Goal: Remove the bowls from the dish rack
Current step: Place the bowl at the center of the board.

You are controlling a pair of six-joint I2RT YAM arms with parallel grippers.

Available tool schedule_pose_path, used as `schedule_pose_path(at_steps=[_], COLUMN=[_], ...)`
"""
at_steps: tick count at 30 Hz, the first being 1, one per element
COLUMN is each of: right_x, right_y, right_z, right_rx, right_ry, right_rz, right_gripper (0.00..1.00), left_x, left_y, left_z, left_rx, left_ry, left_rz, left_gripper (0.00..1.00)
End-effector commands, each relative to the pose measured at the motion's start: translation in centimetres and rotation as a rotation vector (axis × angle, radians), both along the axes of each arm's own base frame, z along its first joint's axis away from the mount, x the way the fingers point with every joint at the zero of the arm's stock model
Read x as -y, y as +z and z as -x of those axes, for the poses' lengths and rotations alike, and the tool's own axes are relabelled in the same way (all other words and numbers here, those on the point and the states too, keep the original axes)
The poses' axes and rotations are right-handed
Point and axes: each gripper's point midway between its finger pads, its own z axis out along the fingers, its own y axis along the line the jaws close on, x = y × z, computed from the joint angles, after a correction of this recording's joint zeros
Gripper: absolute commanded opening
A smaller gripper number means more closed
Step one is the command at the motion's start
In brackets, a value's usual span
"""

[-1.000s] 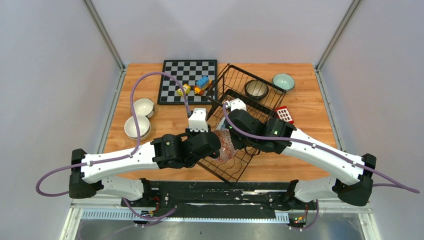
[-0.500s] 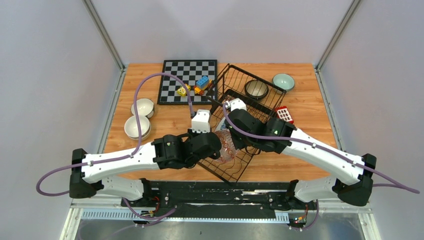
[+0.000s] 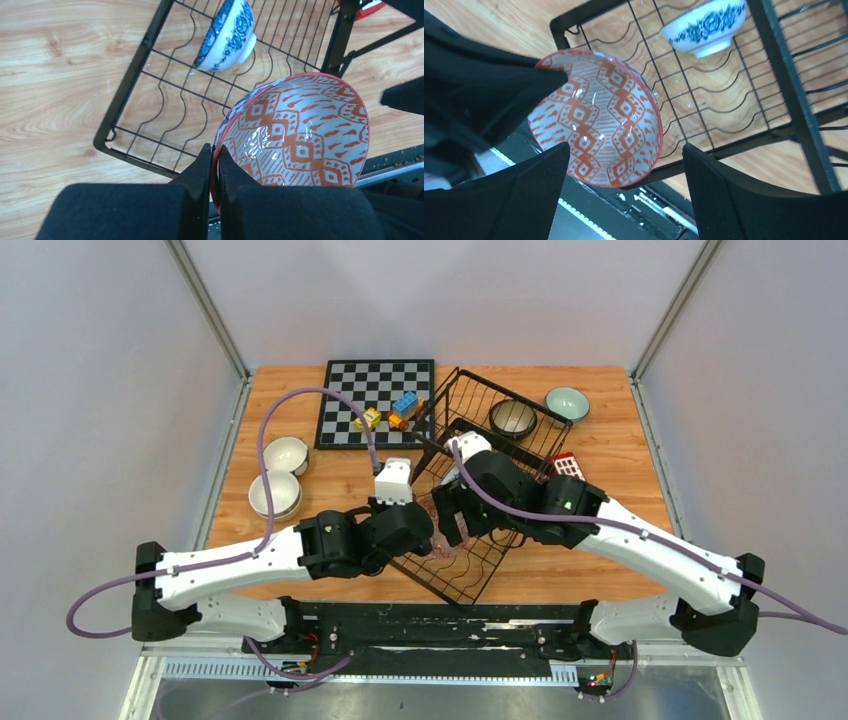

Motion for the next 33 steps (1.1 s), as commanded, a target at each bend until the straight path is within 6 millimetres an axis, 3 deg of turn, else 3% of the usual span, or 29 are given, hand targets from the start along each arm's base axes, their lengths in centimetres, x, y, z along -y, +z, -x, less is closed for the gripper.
schedule_pose_path(at_steps=[1,3,9,11,14,18,23,29,33], right_x=[0.9,1.9,5.0,5.5,5.9,6.0,6.8,8.5,9.2], right_y=[4.2,5.6,7.3,7.1,5.6,3.8,1.4,-0.1,-0.9], right_z=[0.7,1.1,2.3,2.8,3.6,3.9,4.0,5.2,5.5], right_rx=[0.086,0.134,0.276,0.320,0.356,0.371,0.380,0.384,0.390], right_ry=[0.077,0.113,0.158,0.173,0.190,0.194,0.207,0.214,0.196], right_rz=[-0.075,-0.094,-0.196,-0.271,-0.358,-0.402,-0.357,-0.399,-0.425], right_gripper=[0.88,0.89,0.84,0.83,0.83,0.82,0.80,0.79,0.79], left_x=[-2.1,-4.0,-12.5,-15.3,-18.4,-19.5,-19.3,-19.0,-19.3], left_y=[3.4,4.2,6.8,6.7,4.9,1.4,-2.7,-5.9,-6.5], left_z=[-2.0,-2.9,-4.9,-5.4,-6.3,-8.4,-11.6,-14.7,-15.7], left_rx=[0.078,0.095,0.173,0.186,0.144,0.053,-0.046,-0.118,-0.115], left_ry=[0.068,0.101,0.259,0.327,0.412,0.463,0.509,0.551,0.582], left_rz=[0.077,0.075,0.083,0.054,0.024,0.037,0.103,0.113,0.125], left_gripper=[0.00,0.00,0.00,0.00,0.00,0.00,0.00,0.00,0.00])
